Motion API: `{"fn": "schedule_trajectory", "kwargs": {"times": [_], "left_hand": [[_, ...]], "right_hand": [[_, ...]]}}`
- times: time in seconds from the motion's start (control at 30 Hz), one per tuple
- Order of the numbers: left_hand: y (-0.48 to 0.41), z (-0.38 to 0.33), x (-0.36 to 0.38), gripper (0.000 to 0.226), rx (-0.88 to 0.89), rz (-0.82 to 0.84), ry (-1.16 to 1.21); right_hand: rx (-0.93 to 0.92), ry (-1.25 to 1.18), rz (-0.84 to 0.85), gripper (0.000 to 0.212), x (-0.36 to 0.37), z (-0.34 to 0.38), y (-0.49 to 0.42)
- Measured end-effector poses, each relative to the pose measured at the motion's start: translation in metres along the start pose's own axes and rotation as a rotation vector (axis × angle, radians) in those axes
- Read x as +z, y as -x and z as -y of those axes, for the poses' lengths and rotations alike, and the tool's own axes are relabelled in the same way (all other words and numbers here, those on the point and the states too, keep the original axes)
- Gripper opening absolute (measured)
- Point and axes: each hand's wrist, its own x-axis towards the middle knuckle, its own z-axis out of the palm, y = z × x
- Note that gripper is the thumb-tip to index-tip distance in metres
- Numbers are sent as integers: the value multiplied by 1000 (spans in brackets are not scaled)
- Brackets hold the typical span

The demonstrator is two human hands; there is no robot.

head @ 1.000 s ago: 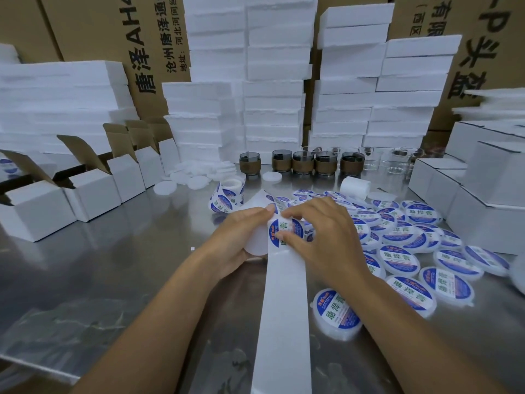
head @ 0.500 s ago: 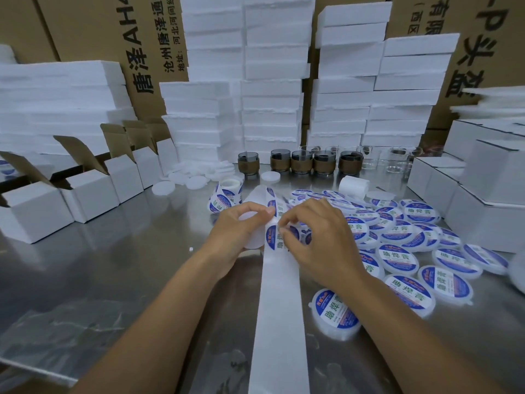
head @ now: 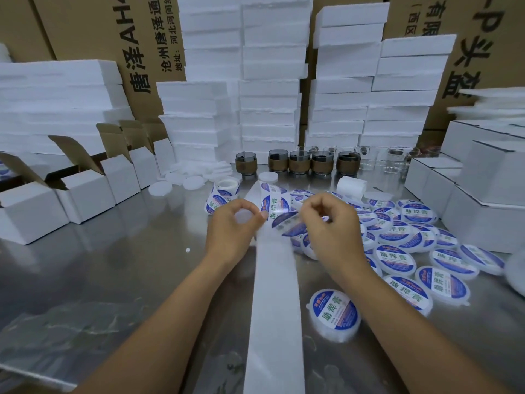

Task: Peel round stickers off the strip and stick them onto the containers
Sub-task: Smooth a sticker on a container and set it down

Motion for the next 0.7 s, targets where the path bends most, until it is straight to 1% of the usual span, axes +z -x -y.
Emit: {"fn": "schedule_trajectory", "kwargs": {"times": [0.07, 0.13, 0.2, 0.27, 0.33, 0.4, 0.5, 0.53, 0.63, 0.7], "left_hand": [[-1, 2, 1, 18, 31, -8, -21], [-2, 4, 1, 20, 43, -23, -36], [-3, 4, 2, 21, 40, -29, -56], [-4, 5, 2, 21, 54, -31, -63], [-6, 6, 1, 19, 45, -38, -13], [-9, 5, 0, 17, -2, -58, 54], [-10, 5, -2, 13, -11, -110, 100], [-10, 5, -2, 13, -5, -127, 101], [-9, 2, -4, 12, 2, -197, 110], [-7, -2, -6, 12, 25, -261, 163]], "right_hand": [[119, -204, -66, 27, -2, 3, -4], [259, -408, -48, 27, -2, 7, -7], [394, -638, 71, 20, 0, 10, -6], [465, -777, 205, 14, 3, 10, -3], [489, -790, 280, 13, 6, 8, 0], [522, -790, 302, 13, 7, 6, 2], [586, -825, 320, 36, 8, 3, 3], [589, -822, 323, 40, 8, 3, 3], [595, -818, 320, 40, 9, 2, 2], [600, -814, 319, 40, 9, 1, 2]]}}
